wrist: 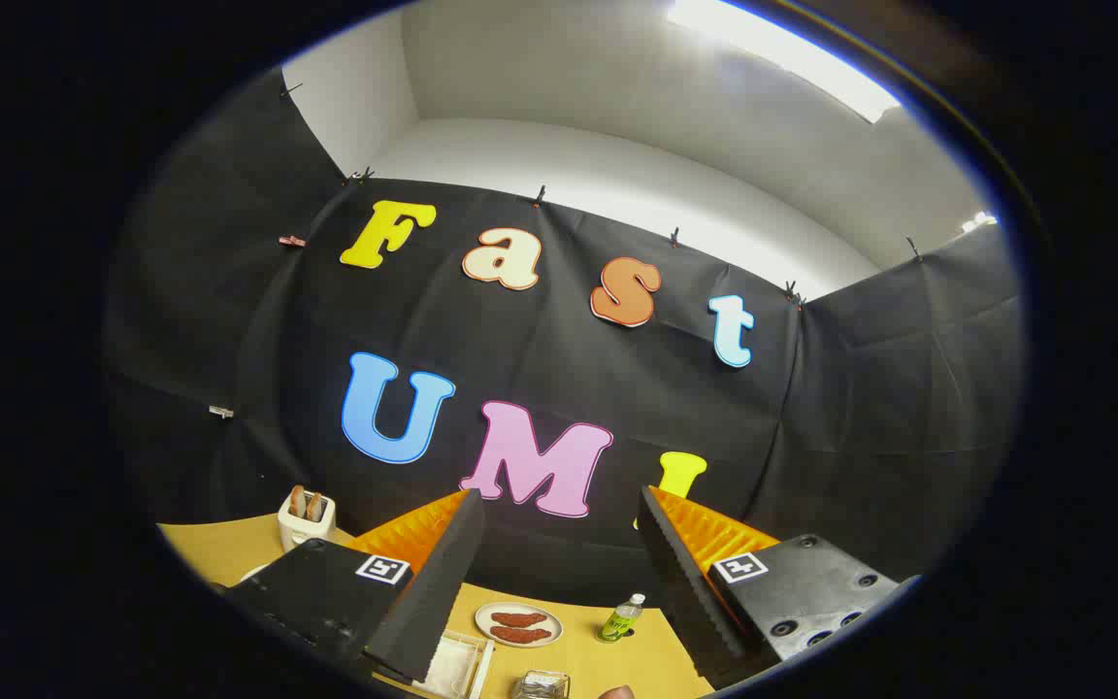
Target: Take the plate from the dish rack, then take the spoon from the basket and place it into the plate.
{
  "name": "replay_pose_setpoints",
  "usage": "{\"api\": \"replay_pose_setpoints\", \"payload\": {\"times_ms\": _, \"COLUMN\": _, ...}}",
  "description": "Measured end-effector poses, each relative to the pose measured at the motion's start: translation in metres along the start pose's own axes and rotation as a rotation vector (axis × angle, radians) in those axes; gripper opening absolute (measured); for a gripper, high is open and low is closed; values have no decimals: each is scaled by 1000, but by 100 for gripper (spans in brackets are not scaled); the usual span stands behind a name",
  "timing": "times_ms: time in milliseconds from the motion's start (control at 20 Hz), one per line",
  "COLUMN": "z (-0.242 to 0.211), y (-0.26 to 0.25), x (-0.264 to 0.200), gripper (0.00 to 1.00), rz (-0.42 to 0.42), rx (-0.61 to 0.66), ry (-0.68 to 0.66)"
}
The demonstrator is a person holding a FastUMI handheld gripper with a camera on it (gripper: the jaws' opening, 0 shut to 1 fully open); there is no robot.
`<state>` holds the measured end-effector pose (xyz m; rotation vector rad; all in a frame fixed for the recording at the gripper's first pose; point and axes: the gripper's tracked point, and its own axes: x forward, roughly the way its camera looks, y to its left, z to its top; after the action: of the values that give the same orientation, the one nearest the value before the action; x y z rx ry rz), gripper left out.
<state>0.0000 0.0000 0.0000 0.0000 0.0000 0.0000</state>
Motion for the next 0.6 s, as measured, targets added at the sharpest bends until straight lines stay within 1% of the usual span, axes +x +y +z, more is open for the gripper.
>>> {"api": "replay_pose_setpoints", "payload": {"times_ms": 200, "z": 3, "y": 0, "x": -2, "gripper": 97, "rz": -5, "rx": 9, "ry": -11}}
{"api": "replay_pose_setpoints", "payload": {"times_ms": 400, "z": -1, "y": 3, "x": -1, "gripper": 97, "rz": 2, "rx": 25, "ry": 7}}
{"api": "replay_pose_setpoints", "payload": {"times_ms": 600, "z": -5, "y": 0, "x": 0, "gripper": 97, "rz": -9, "rx": 18, "ry": 20}}
